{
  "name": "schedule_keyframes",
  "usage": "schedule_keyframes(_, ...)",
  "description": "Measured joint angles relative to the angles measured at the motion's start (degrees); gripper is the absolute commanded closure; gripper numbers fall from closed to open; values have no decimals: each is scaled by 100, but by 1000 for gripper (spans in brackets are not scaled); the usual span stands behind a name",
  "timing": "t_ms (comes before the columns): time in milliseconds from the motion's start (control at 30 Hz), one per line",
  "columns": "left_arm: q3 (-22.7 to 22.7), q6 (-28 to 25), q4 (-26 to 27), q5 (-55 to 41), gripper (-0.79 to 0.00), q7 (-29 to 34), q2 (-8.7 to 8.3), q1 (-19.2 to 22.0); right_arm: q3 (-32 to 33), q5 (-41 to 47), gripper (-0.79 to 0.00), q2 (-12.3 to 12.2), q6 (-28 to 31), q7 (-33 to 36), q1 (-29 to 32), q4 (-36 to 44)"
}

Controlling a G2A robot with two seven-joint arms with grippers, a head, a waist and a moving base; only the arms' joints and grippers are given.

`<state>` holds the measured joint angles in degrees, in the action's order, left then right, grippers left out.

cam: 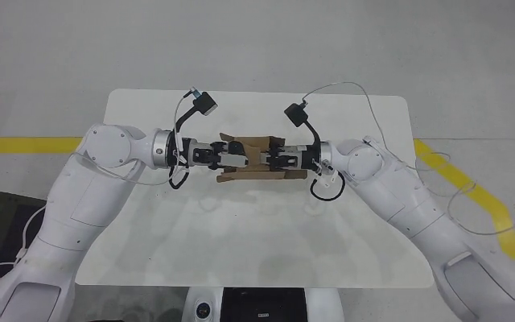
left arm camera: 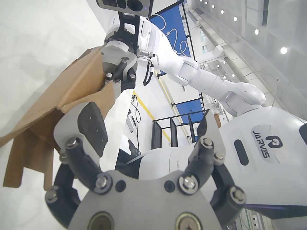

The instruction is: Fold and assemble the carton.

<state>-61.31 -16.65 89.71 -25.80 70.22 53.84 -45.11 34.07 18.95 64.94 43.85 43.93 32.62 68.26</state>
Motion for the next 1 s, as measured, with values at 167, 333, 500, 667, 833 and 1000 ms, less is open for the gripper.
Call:
schedule_keyframes(167, -1, -13, 16, 12, -785, 21, 9, -4, 119, -40, 0, 7, -43, 54, 83, 62)
schedule_keyframes(333, -92, -12, 34, -87, -785, 22, 6, -19, 304, -85, 0, -13, -150, -17, 209, 5)
schedule_keyframes(500, -241, -28, 6, -160, -785, 39, -15, -63, 540, -124, 0, -73, -214, -5, 360, 15)
schedule_keyframes(667, -294, 15, -113, -96, -785, 4, -24, -125, 759, -203, 0, -154, -281, 240, 524, 179)
schedule_keyframes(833, -289, 21, -118, -56, -785, 14, -21, -168, 849, -171, 0, -202, -330, 630, 680, 429)
schedule_keyframes(1000, -286, 35, -124, -24, -785, -15, -13, -165, 875, -134, 0, -204, -346, 826, 777, 598)
